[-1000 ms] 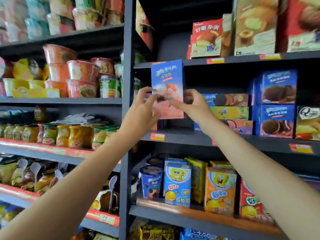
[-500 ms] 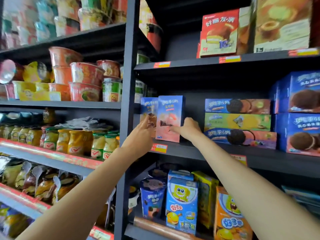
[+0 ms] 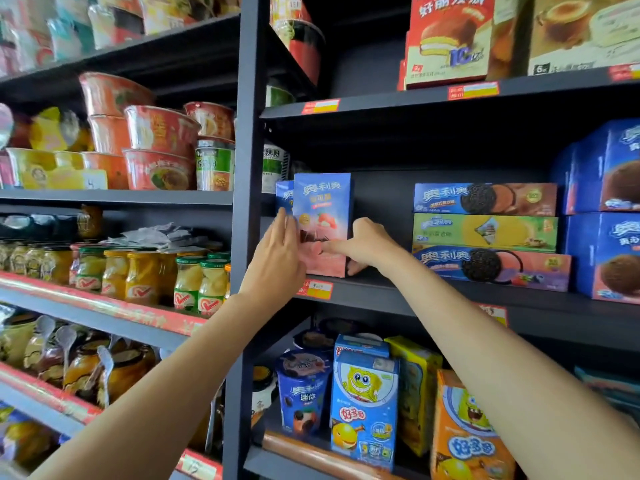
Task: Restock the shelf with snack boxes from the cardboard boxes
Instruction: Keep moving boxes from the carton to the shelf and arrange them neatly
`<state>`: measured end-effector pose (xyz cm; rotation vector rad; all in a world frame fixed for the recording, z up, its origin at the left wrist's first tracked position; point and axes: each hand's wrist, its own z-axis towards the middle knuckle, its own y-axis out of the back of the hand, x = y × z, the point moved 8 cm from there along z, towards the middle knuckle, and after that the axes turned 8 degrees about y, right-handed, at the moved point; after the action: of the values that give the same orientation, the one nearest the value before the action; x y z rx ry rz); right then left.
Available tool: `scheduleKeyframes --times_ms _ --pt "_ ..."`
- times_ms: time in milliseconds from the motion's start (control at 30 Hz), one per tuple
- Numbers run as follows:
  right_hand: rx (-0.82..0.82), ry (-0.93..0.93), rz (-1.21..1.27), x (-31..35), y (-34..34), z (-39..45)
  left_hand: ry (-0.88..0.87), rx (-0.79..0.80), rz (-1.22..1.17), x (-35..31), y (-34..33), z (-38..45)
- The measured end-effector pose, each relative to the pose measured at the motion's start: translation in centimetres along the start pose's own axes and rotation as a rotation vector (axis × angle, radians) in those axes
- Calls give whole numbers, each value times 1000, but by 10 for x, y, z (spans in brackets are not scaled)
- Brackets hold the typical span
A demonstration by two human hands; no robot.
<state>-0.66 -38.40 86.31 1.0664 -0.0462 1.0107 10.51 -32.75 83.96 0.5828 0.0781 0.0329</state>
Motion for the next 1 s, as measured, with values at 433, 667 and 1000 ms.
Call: scheduleKeyframes --times_ms 433,667,1000 --pt "-125 -2 106 10 -31 20 18 319 157 13 -18 -5" --pt "-405 228 100 38 -20 -11 2 -28 -215 21 9 -22" --pt "-156 580 241 103 -263 -145 346 -56 -307 192 -44 -265"
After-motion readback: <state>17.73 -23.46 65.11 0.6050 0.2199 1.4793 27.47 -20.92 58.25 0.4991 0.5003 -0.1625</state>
